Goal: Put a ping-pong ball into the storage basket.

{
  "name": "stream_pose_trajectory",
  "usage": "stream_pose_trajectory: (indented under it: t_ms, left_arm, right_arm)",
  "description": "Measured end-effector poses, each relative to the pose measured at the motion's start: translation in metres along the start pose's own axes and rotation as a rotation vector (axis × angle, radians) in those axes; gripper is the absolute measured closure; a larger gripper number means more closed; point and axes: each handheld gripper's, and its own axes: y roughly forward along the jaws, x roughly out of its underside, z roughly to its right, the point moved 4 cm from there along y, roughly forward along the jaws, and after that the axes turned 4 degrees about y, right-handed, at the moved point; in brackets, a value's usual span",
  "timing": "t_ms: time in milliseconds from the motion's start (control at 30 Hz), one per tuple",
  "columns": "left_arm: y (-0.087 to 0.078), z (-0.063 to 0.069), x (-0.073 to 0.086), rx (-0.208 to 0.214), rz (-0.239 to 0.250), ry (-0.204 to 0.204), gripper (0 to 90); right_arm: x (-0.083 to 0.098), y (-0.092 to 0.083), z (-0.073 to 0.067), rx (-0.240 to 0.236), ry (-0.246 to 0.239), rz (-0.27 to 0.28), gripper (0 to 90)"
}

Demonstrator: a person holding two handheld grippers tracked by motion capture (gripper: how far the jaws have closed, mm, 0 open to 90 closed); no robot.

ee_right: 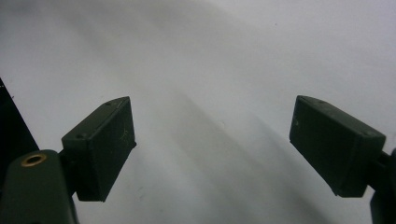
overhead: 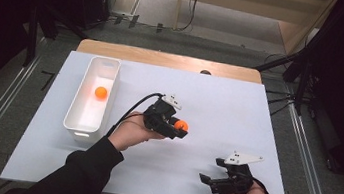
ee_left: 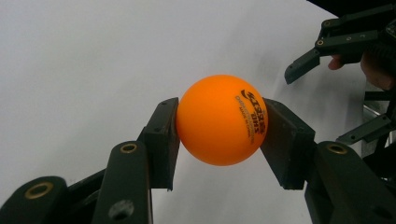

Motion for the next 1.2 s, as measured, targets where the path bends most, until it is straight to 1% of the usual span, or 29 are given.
stream_pose_trajectory:
  t_ms: [100,133,200,233,300,467,700,933,1000,1067,1133,1200]
  left_arm:
    - [-0.002,-0.002,0.001,-0.006,-0.013,0.001,50.9]
    - [-0.004,-0.003,0.001,0.000,-0.013,-0.006,50.9]
    - [-0.007,-0.005,0.001,-0.001,-0.009,-0.013,50.9]
    - [-0.009,-0.006,0.001,-0.002,-0.011,-0.010,50.8]
    - [-0.012,-0.006,0.001,-0.004,0.002,-0.021,50.9]
    - [-0.020,-0.008,0.001,-0.010,-0.007,-0.012,50.9]
    - [-0.029,-0.011,0.000,-0.013,0.006,-0.019,50.9]
    - [-0.039,-0.016,0.000,-0.024,0.003,-0.024,50.8]
    - [-0.040,-0.017,0.000,-0.030,-0.007,-0.015,50.9]
    - [-0.042,-0.017,0.000,-0.034,-0.008,-0.017,50.9]
    - [-0.045,-0.018,0.000,-0.034,-0.009,-0.008,50.8]
    - [-0.047,-0.018,-0.001,-0.031,-0.002,-0.016,50.8]
  right_arm:
    - [0.000,0.000,0.000,-0.001,0.007,-0.001,12.8]
    - [0.000,0.000,0.000,-0.001,0.007,-0.001,12.8]
    - [0.000,0.000,0.000,0.002,0.007,-0.002,12.8]
    - [0.000,0.000,0.000,0.000,0.007,-0.004,12.8]
    - [0.000,0.000,0.000,0.002,0.004,-0.001,12.8]
    - [0.000,0.000,0.000,-0.003,0.004,0.000,12.8]
    - [0.000,0.000,0.000,-0.001,0.004,0.000,12.8]
    - [0.000,0.000,0.000,-0.001,0.004,0.000,12.8]
    - [0.000,0.000,0.000,-0.001,0.005,0.001,12.8]
    - [0.000,0.000,-0.001,-0.002,0.009,0.000,12.8]
    - [0.000,0.000,-0.001,-0.002,0.010,0.000,12.8]
    - [0.000,0.000,-0.001,-0.001,0.010,0.001,12.8]
